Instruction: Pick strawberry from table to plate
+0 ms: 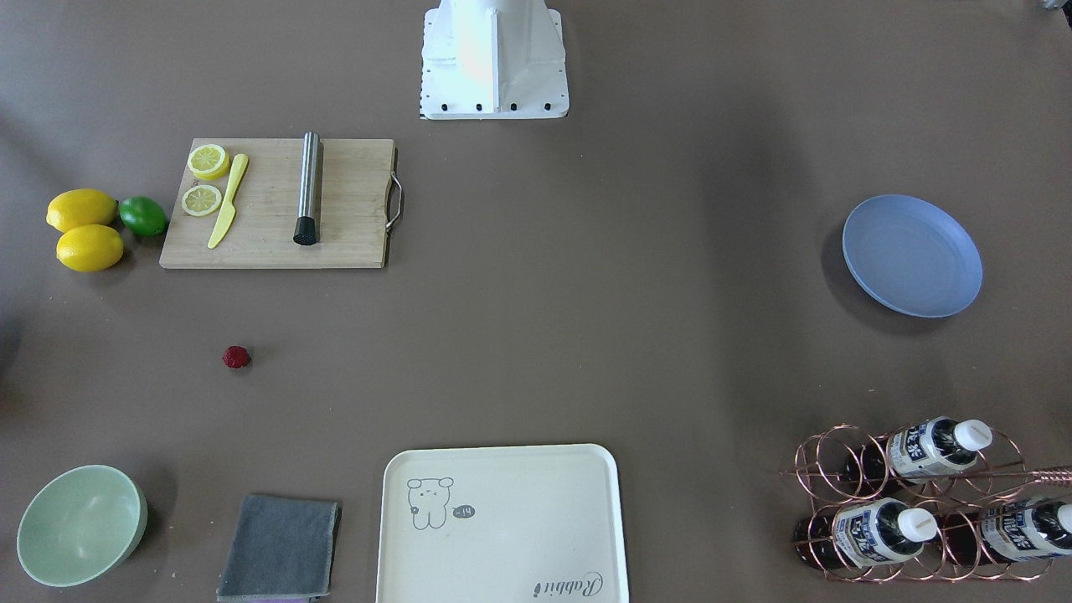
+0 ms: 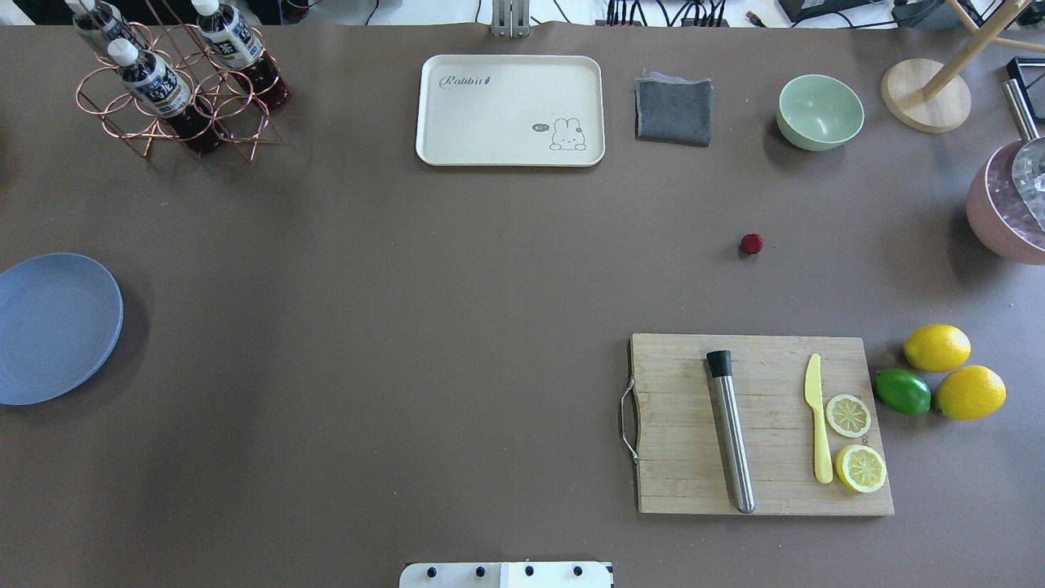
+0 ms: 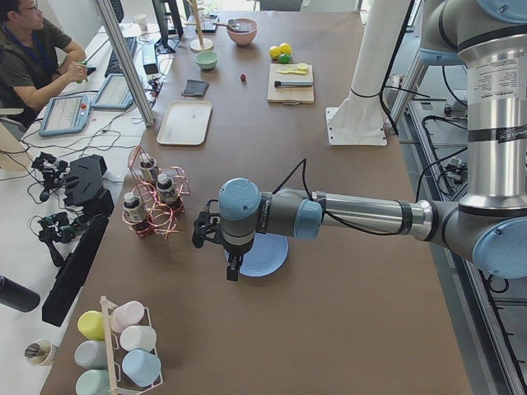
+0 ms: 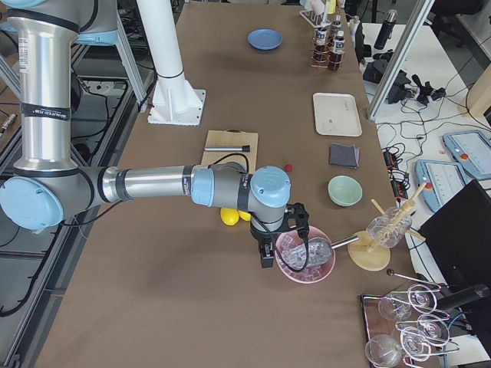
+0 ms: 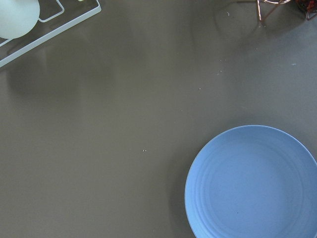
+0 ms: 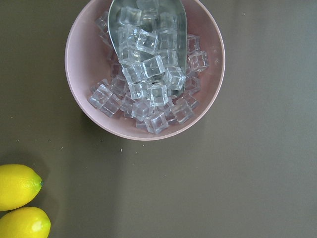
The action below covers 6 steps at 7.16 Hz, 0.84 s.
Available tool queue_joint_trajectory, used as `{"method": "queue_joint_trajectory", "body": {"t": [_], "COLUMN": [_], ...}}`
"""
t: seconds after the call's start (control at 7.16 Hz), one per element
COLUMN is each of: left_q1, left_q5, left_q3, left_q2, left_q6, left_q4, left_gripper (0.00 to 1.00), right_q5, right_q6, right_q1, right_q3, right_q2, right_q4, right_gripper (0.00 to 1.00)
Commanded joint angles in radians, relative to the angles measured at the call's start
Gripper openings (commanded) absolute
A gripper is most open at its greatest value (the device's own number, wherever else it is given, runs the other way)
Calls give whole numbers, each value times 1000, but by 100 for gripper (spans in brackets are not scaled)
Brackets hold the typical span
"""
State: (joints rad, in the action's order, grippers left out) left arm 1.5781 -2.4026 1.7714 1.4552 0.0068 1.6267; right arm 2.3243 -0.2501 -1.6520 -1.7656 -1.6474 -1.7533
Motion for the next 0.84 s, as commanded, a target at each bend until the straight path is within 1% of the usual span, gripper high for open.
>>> {"method": "queue_joint_trajectory", "body": {"t": [0.0, 0.7], "left_q1": [-28, -52], "left_q5": [3, 2], "left_q3": [5, -58], "left_q2": [-1, 4], "left_q6": [-4, -8], "left_q4": [1, 5], "left_gripper": [98, 97], "right_q5": [3, 6], "right_q6": [2, 2], "right_q1": [1, 14], "right_q3": [0, 0], "right_q2": [-3, -14], "right_q4": [0, 0], "right_gripper": [100, 100]}}
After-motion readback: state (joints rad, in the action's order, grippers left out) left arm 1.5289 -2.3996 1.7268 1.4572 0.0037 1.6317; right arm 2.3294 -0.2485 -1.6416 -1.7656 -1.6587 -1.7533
